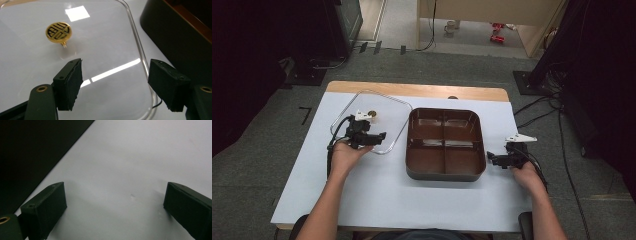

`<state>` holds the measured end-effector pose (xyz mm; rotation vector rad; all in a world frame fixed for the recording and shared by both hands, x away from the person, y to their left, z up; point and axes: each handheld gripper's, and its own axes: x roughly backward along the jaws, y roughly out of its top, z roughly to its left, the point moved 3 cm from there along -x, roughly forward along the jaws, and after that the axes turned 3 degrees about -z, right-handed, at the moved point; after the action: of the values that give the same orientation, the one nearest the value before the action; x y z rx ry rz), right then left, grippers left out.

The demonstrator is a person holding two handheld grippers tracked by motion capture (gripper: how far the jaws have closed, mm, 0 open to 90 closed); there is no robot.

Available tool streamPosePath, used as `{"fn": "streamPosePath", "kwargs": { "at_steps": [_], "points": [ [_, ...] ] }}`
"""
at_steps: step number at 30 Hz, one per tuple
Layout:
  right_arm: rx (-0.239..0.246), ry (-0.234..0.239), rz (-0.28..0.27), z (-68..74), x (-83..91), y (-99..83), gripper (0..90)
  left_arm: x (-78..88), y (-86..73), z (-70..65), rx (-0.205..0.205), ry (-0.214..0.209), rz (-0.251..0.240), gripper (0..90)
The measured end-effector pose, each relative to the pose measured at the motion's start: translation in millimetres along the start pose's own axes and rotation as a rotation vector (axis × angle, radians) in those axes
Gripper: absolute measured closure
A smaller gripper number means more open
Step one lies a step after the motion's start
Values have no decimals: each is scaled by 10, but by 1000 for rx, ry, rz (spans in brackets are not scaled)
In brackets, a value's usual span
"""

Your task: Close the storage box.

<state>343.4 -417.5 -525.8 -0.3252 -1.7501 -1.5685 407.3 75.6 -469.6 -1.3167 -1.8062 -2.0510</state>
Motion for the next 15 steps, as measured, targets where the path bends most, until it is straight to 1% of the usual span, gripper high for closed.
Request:
{"fn": "streamPosePath", "kwargs": {
  "at_steps": [1, 3, 5, 6, 7, 8, 9, 10, 13, 14, 15],
  "points": [
    [-2, 0, -1, 2, 0, 0, 39, -12, 8, 26, 7, 1, 0, 278],
    [0, 0, -1, 2, -1, 0, 39, -39, 30, 93, 5, 18, 2, 277],
    [0, 0, -1, 2, -1, 0, 39, -58, 54, 140, 8, 23, -6, 283],
    [0, 0, -1, 2, -1, 0, 39, -58, 54, 140, 8, 23, -6, 286],
    [-1, 0, -1, 2, -1, 0, 39, -81, 87, 188, 12, 28, -20, 290],
    [-1, 0, 0, 2, -1, 0, 39, -101, 105, 210, 20, 28, -22, 297],
    [-1, 0, 0, 2, -1, 0, 39, -101, 105, 210, 20, 28, -22, 298],
    [0, 0, -1, 2, -1, 0, 39, -123, 122, 233, 24, 27, -20, 298],
    [1, 0, 0, 2, -1, 0, 38, -197, 160, 310, 32, 46, -24, 309],
    [1, -1, 0, 2, 0, 0, 38, -249, 168, 352, 39, 56, -14, 313],
    [1, -1, 0, 2, 0, 0, 38, -249, 168, 352, 39, 56, -14, 313]
  ]
}}
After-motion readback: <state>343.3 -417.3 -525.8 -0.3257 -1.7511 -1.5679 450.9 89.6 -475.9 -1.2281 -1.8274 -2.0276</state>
